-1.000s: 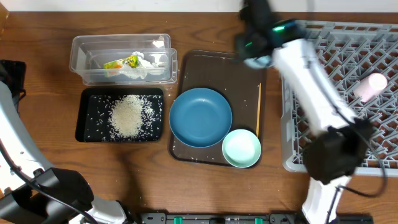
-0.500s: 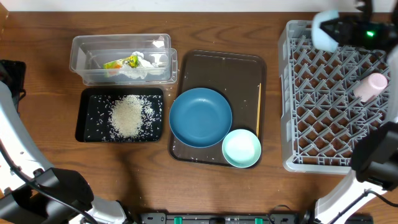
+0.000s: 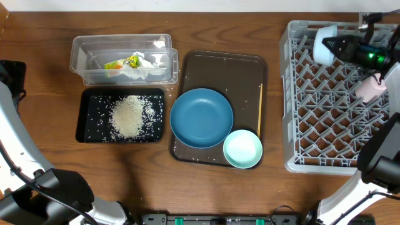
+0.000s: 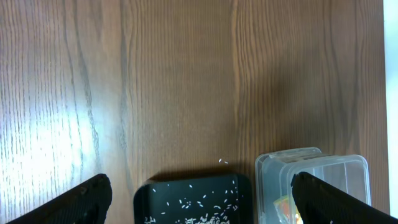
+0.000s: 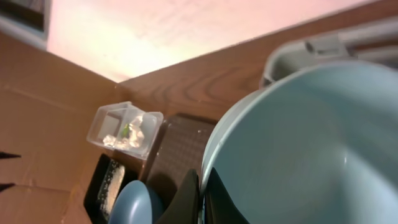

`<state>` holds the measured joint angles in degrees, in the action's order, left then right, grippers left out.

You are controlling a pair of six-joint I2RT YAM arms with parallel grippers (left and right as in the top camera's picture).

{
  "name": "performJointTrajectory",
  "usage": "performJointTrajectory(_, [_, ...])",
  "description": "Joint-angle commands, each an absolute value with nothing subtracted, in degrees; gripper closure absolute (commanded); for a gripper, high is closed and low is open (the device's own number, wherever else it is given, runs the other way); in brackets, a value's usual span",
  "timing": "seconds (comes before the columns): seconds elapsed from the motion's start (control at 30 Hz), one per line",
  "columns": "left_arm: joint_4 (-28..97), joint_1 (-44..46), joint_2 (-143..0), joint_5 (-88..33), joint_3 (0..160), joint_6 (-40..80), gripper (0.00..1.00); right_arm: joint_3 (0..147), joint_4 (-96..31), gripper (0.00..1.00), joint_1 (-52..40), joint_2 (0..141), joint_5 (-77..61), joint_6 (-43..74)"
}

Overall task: Sort waste into correct bins and load items into the dishwasher rack
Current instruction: 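Lift the light blue bowl and carry it over the dish rack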

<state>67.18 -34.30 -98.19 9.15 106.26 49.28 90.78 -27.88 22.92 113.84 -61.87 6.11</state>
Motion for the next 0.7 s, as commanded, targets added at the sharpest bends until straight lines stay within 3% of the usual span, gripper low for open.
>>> performJointTrajectory(0.0, [67.5, -34.4, -98.5, 9.4, 106.2, 48.9, 0.06, 88.7, -26.8, 0.99, 23.2, 113.6, -59.5, 10.7])
performJointTrajectory(0.4, [67.5, -34.4, -98.5, 9.4, 106.2, 48.9, 0.06, 87.6, -29.1, 0.99, 27.5, 113.6, -59.3, 11.8])
performJointTrajectory(0.67, [67.5, -34.4, -98.5, 9.4, 106.2, 48.9, 0.06, 87.6, -36.4, 0.98, 29.8, 113.6, -50.0, 11.5])
